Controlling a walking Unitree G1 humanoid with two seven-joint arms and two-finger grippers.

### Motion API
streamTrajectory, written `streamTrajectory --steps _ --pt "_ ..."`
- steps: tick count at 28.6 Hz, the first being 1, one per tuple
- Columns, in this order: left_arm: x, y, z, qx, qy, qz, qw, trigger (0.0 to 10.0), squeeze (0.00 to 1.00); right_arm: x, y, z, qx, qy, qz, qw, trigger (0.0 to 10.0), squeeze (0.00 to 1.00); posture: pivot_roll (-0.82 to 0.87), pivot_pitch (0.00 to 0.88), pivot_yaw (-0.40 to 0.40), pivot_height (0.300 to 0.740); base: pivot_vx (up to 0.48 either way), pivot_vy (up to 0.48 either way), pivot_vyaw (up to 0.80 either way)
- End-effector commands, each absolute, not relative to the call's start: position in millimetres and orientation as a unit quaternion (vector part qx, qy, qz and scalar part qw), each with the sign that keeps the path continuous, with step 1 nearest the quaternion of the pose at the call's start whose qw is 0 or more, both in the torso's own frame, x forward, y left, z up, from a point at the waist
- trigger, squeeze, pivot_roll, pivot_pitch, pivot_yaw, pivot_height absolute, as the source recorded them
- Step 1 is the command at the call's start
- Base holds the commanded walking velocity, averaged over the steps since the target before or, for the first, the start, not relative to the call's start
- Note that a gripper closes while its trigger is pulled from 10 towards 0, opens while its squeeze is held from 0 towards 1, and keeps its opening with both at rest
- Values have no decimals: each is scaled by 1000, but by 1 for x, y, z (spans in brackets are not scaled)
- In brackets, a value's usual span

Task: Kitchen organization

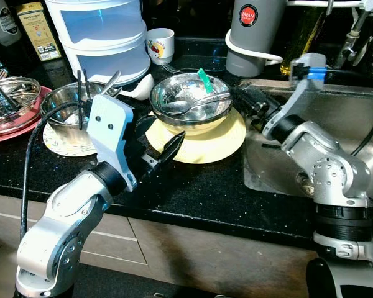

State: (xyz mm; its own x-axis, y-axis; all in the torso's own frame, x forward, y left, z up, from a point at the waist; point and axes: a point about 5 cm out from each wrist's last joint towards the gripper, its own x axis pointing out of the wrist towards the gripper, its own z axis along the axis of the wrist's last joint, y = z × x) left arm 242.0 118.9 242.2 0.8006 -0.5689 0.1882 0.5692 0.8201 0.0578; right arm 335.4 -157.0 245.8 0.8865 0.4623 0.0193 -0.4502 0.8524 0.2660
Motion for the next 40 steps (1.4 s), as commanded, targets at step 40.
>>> streamTrajectory --steps 40 --pt "242 111 242 -14 -100 -306 947 10000 0 351 -149 245 276 47 154 948 10000 0 3 55 -11 740 0 0 0"
